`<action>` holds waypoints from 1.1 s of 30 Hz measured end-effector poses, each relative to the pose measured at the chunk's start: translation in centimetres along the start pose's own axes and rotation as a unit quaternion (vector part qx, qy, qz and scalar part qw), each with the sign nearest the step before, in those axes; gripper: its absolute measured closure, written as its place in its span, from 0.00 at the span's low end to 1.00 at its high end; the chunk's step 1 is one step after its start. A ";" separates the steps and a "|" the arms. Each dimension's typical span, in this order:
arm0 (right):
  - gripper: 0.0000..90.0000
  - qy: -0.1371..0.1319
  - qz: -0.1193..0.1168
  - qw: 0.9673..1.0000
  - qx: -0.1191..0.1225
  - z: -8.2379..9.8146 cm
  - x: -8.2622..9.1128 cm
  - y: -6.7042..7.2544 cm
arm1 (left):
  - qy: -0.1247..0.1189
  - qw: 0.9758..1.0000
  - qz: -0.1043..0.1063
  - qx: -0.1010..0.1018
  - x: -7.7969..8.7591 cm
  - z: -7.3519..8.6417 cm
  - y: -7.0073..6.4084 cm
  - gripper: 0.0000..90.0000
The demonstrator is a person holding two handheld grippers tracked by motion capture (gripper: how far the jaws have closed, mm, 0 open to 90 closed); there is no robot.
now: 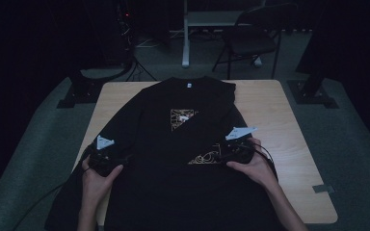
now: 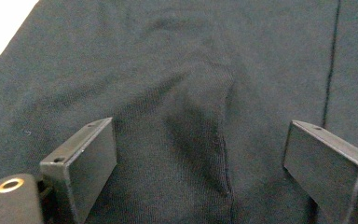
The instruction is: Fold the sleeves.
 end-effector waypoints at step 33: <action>0.23 0.001 0.008 0.998 -0.055 2.8 2.6 -3.3 | -0.023 0.999 0.027 -0.009 0.3 -1.1 -2.0 0.16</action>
Point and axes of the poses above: each handheld gripper's, and its own axes: x roughly backward along the jaws, z roughly out of its underside, y roughly to its left, the point moved 6 cm from there along -x, roughly forward along the jaws, and after that the axes turned 15 degrees about z, right-handed, at the moved point
